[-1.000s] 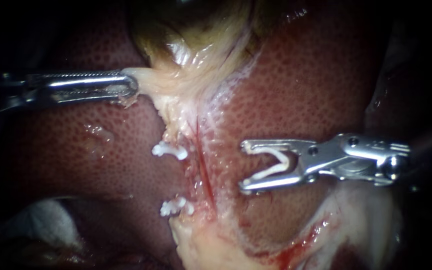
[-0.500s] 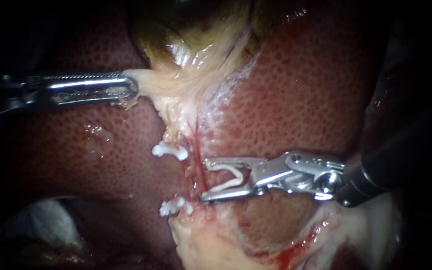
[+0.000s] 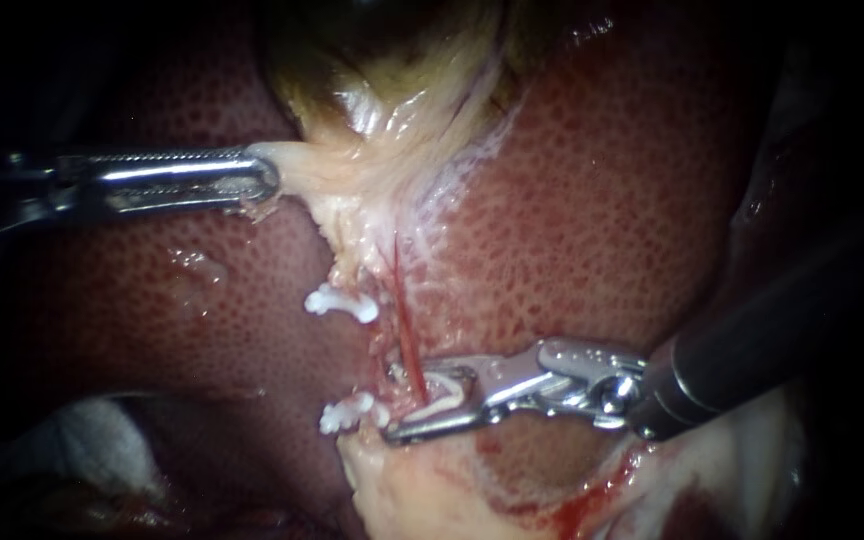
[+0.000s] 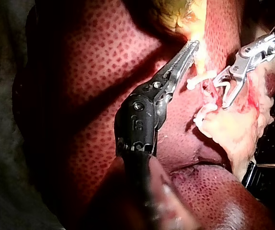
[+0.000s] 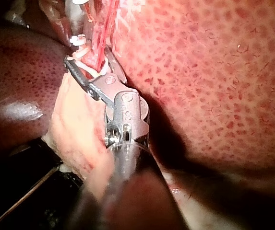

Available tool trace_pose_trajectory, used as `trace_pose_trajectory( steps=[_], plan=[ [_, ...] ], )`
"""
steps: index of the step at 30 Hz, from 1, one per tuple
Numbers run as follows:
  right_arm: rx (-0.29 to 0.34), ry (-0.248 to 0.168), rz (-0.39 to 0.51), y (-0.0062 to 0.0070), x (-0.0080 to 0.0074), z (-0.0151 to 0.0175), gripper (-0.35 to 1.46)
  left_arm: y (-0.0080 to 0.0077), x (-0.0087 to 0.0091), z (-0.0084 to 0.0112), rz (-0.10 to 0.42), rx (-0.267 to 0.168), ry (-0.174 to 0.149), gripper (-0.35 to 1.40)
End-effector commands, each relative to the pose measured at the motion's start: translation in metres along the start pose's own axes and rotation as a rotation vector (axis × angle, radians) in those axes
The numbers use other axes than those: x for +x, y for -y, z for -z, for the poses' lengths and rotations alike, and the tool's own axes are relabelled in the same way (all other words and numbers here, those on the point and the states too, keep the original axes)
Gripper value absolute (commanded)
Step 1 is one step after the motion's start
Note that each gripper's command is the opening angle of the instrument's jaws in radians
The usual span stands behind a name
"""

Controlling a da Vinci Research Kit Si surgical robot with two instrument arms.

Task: Clipping first clip right tube

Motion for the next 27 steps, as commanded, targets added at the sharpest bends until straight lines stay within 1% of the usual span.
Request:
trace_pose_trajectory(
  steps=[1, 4, 8, 11, 12, 14, 18, 19, 21, 25, 27],
  plan=[
    [0.005, 0.002, -0.003, 0.0001, 0.0001, 0.0, 0.46, 0.0, 0.0, 0.0, 0.0, 0.0, 0.0, -0.35],
    [0.021, 0.009, -0.009, 0.0002, 0.0, 0.0, 0.43, 0.0, 0.0, 0.0, 0.0, 0.0, 0.0, -0.35],
    [0.019, 0.008, -0.015, 0.0001, 0.0, 0.0001, 0.37, 0.0, -0.0001, -0.0001, -0.001, 0.001, 0.0, -0.35],
    [0.003, 0.0, -0.049, 0.0001, -0.0001, 0.0004, 0.19, 0.0, -0.0001, -0.0001, -0.001, 0.001, 0.0, -0.35],
    [-0.002, -0.003, -0.061, 0.0001, -0.0001, 0.0005, 0.09, 0.0, -0.0001, -0.0001, -0.001, 0.001, 0.0, -0.35],
    [-0.009, -0.008, -0.091, 0.0001, -0.0001, 0.001, -0.06, 0.0, -0.0001, -0.0001, -0.001, 0.001, 0.0, -0.35],
    [-0.014, -0.012, -0.113, 0.0001, 0.0002, 0.0017, -0.24, 0.0, -0.0002, -0.0001, -0.001, 0.001, 0.0, -0.35],
    [-0.014, -0.013, -0.125, 0.0001, 0.0003, 0.0019, -0.35, 0.0001, -0.0002, -0.0001, -0.001, 0.001, 0.0, -0.35],
    [-0.013, -0.014, -0.162, 0.0001, 0.0004, 0.0021, -0.35, 0.0001, -0.0002, -0.0002, -0.001, 0.0, 0.0, -0.35],
    [-0.013, -0.019, -0.28, 0.0003, 0.0004, 0.0025, -0.35, 0.0002, -0.0003, -0.0002, -0.002, 0.0, 0.0, -0.35],
    [-0.012, -0.019, -0.286, 0.0004, 0.0003, 0.0026, -0.35, 0.0002, -0.0003, -0.0002, -0.002, 0.0, 0.0, -0.35]
  ],
)
